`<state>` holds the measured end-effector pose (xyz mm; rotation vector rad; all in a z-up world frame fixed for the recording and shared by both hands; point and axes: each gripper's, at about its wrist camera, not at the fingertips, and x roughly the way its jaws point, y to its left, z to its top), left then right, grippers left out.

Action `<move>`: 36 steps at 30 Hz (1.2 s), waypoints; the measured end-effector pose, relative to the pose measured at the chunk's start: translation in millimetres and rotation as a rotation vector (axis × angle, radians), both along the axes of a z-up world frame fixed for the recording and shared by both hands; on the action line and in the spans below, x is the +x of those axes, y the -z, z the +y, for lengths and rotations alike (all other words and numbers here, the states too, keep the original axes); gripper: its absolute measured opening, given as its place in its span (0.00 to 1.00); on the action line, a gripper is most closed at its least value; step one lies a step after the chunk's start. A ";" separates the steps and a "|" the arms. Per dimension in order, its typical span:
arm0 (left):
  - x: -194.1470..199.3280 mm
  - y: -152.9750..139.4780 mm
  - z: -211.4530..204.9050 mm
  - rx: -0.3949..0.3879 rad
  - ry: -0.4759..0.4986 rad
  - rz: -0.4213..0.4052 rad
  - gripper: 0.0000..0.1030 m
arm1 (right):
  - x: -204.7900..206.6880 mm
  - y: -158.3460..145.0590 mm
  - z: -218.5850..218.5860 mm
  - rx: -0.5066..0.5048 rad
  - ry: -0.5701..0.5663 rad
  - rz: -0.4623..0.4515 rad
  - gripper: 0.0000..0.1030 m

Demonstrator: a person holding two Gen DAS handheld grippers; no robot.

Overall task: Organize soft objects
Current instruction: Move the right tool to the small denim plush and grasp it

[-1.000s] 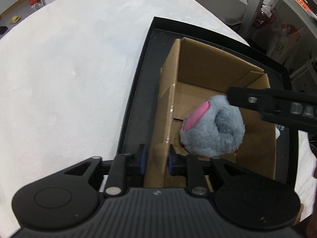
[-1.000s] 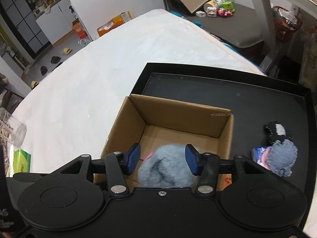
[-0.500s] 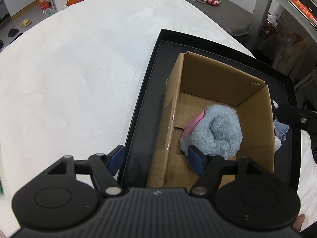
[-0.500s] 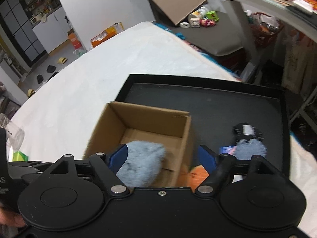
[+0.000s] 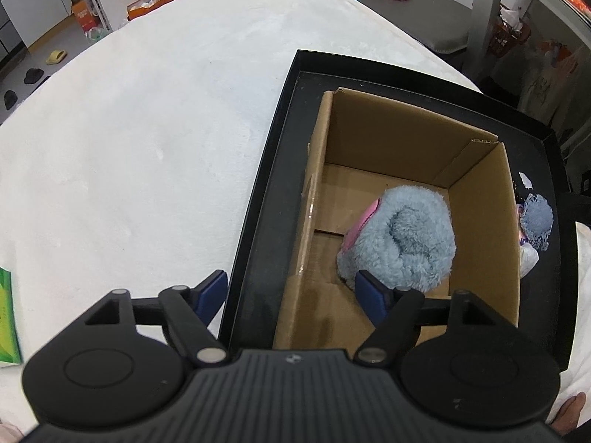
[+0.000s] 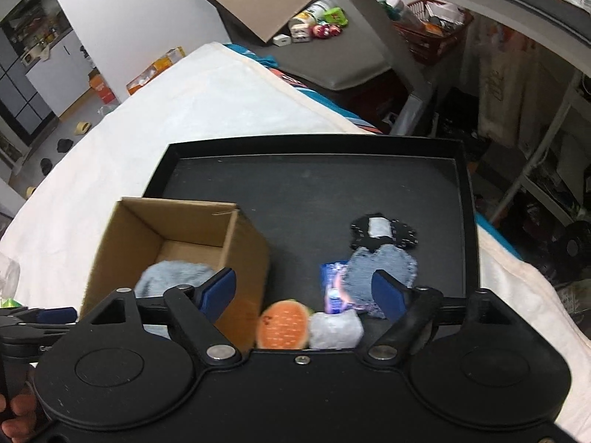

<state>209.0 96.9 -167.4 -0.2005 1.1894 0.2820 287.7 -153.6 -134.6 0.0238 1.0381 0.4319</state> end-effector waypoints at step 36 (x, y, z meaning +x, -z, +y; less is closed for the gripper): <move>20.8 17.2 -46.4 0.193 0.045 0.114 0.73 | 37.6 71.8 -46.8 0.041 0.067 0.087 0.28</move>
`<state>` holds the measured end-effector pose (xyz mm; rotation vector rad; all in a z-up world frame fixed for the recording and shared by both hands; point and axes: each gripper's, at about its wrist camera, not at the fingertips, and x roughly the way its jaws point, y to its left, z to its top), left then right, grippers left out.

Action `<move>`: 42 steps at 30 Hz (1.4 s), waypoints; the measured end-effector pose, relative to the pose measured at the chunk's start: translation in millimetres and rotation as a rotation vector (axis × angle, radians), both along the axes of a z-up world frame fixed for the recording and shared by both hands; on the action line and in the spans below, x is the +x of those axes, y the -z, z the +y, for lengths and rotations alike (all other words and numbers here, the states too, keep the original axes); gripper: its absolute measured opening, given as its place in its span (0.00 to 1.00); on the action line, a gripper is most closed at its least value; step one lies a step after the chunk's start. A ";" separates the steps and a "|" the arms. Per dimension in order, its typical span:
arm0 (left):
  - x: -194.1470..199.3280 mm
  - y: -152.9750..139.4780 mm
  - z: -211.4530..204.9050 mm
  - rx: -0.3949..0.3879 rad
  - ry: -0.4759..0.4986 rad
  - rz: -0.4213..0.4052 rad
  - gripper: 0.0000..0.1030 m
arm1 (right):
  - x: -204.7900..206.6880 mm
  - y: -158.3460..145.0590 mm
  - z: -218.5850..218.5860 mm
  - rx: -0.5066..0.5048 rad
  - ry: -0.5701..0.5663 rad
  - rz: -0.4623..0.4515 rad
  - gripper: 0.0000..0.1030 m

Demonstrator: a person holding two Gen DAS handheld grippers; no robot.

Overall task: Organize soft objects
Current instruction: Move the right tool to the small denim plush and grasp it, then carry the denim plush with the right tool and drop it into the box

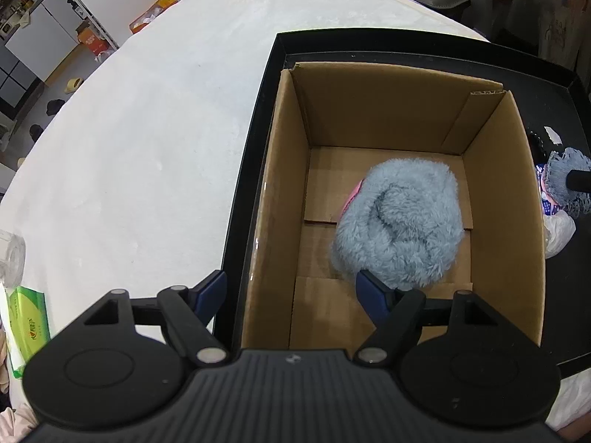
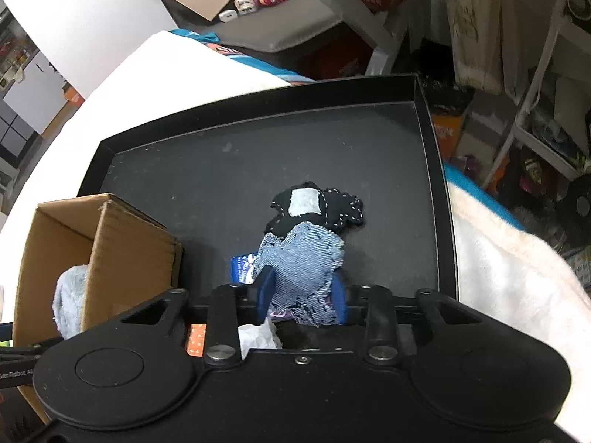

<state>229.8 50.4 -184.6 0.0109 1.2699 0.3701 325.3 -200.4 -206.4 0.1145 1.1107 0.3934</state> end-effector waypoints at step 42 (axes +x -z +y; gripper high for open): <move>-22.9 -19.8 33.1 -0.138 -0.022 -0.096 0.73 | -39.5 -78.3 38.6 -0.019 -0.080 -0.094 0.12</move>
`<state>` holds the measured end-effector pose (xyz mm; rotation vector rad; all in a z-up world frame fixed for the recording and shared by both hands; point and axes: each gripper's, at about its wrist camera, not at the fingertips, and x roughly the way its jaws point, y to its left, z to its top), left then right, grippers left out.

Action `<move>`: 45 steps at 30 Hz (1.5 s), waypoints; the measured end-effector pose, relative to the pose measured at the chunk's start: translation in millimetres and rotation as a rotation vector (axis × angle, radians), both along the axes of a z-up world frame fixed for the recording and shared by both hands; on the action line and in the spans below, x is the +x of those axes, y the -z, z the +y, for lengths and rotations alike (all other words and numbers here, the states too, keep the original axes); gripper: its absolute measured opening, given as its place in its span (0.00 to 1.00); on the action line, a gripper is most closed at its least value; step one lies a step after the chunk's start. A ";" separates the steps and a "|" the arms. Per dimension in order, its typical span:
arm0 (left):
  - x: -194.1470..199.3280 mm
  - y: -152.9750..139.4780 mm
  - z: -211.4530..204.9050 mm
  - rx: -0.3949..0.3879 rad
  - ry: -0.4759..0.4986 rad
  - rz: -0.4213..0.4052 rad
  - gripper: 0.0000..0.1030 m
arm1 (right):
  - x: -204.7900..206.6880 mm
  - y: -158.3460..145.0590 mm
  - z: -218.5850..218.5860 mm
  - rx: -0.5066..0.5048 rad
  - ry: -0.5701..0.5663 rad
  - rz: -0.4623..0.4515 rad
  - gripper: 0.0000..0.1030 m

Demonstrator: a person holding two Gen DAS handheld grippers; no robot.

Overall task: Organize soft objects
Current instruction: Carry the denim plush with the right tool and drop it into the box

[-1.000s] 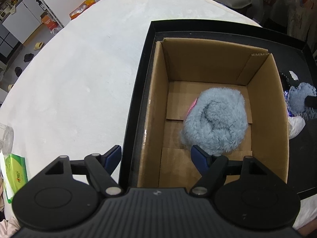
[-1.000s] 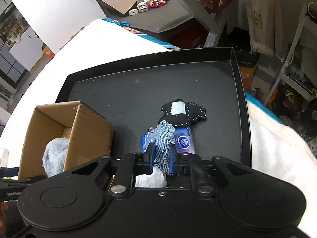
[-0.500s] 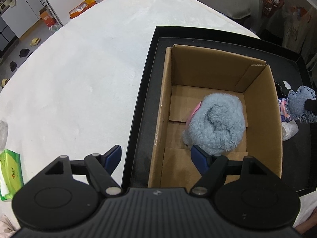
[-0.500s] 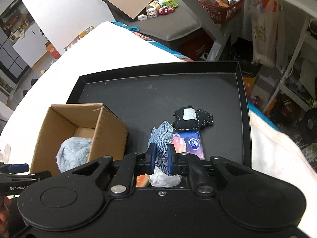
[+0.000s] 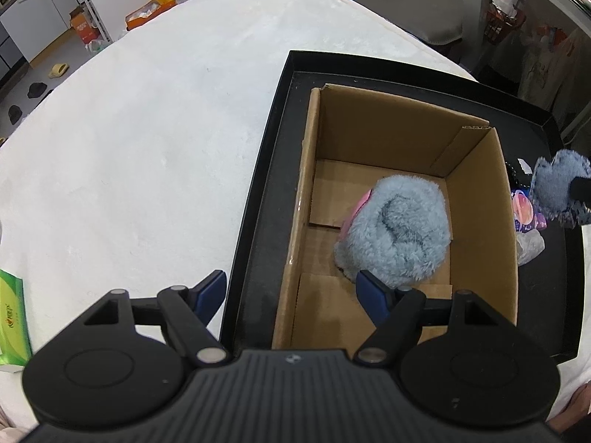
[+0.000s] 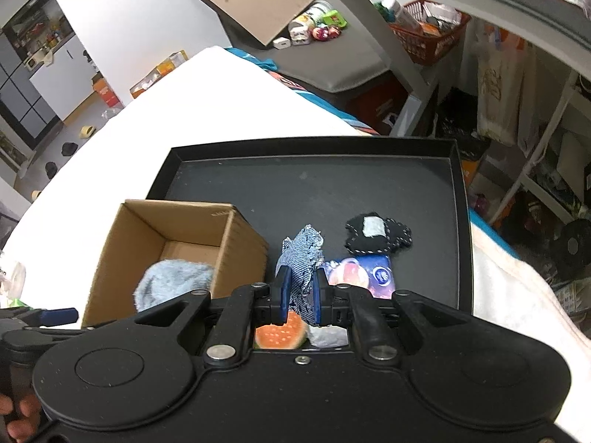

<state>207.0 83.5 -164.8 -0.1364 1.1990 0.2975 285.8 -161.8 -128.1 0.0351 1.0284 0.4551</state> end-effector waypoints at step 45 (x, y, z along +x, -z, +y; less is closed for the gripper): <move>-9.4 20.9 21.9 -0.194 -0.032 -0.063 0.32 | -23.3 -25.8 144.0 0.006 -0.208 -0.038 0.17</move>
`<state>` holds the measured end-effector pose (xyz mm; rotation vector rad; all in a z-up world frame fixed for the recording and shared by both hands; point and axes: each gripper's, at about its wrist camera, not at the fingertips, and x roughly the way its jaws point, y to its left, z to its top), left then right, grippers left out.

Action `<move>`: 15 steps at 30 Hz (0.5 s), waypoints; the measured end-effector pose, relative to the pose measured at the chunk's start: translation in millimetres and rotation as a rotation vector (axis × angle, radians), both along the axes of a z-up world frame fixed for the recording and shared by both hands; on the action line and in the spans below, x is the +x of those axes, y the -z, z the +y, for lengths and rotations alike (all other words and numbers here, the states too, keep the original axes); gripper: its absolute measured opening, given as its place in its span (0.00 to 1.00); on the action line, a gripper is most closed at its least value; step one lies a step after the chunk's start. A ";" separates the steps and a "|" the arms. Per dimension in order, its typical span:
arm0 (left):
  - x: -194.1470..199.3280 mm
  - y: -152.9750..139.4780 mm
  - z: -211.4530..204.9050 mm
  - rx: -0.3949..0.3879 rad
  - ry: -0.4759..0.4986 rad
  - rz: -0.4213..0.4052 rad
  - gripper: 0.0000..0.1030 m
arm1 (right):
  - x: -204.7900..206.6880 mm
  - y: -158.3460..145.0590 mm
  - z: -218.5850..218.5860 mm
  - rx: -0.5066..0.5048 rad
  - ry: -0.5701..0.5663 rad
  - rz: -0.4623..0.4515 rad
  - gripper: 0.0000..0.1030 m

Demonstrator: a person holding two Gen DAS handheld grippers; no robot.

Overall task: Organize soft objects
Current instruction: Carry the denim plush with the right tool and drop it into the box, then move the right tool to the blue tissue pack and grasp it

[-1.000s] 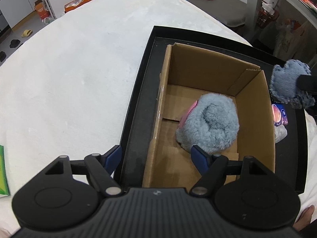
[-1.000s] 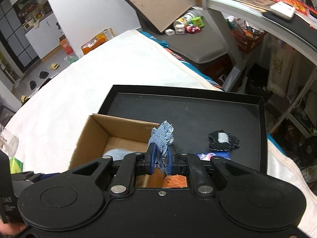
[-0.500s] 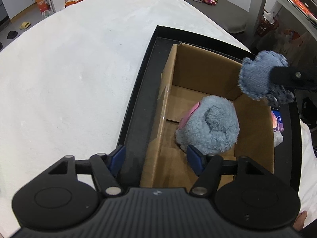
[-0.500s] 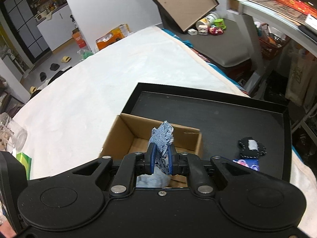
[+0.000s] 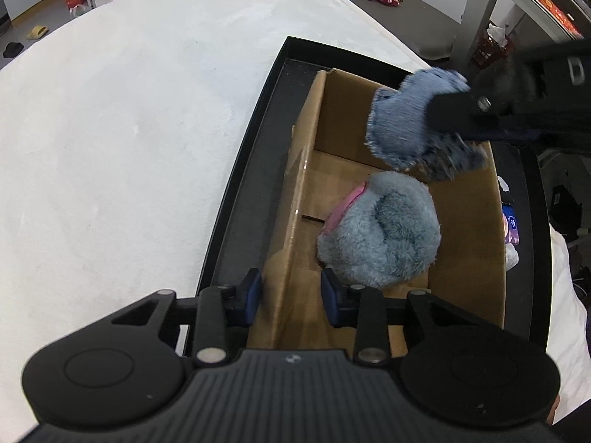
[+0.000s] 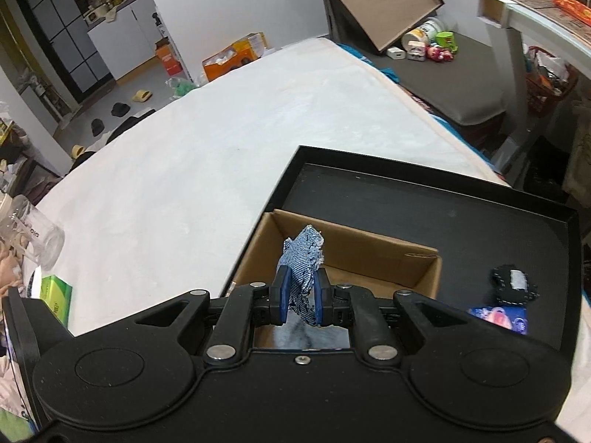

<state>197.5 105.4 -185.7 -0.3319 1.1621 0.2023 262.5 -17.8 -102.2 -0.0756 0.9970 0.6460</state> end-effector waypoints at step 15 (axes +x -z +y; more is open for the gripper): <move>-4.3 -4.3 4.8 -0.010 -0.007 -0.003 0.31 | -8.5 -11.4 -4.4 0.016 -0.016 -0.053 0.53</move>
